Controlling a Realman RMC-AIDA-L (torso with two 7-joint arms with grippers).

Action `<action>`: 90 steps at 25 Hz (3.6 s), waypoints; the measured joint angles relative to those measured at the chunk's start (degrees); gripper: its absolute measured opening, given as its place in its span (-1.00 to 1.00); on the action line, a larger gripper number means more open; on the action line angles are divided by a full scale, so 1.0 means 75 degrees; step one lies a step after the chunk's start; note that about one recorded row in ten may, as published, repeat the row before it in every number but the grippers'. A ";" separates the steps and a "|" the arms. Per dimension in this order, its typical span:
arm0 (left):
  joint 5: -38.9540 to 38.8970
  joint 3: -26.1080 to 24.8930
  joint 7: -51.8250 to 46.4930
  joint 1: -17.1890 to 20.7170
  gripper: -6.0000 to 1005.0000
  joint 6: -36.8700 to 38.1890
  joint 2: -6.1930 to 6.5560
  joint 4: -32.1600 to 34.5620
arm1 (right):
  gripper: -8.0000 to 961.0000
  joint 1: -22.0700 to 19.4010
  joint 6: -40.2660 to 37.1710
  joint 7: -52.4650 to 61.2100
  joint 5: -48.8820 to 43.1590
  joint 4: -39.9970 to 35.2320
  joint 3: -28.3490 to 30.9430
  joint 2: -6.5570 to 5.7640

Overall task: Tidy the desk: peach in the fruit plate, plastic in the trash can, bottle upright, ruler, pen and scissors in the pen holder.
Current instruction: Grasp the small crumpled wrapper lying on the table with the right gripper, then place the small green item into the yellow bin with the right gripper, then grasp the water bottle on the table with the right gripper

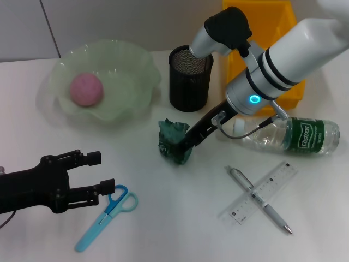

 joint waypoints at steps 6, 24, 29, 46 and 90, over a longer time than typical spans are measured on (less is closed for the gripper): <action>0.0007 0.0000 0.0014 -0.0028 0.59 -0.0002 0.0002 0.0013 | 0.25 -0.0033 -0.0057 -0.0005 0.0029 0.0049 0.0002 -0.0018; 0.0021 0.0000 0.0012 -0.0052 0.57 -0.0011 0.0000 0.0019 | -0.88 -0.0612 -0.1166 -0.0679 0.0248 -0.1124 0.0594 -0.0085; 0.0029 0.0000 -0.0013 -0.0057 0.57 0.0012 0.0000 0.0035 | -0.99 -0.1175 -0.2097 -0.1070 0.0641 -0.2316 0.1315 -0.0136; 0.0030 0.0000 -0.0057 -0.0064 0.55 0.0045 0.0012 0.0047 | -0.83 -0.1963 -0.0377 -0.1928 0.0551 -0.3262 0.4294 -0.0429; 0.0003 -0.0023 -0.0379 -0.0167 0.51 -0.0036 -0.0040 0.0071 | 0.45 -0.1464 -0.3822 -0.3008 -0.1692 -0.4204 0.2394 -0.0674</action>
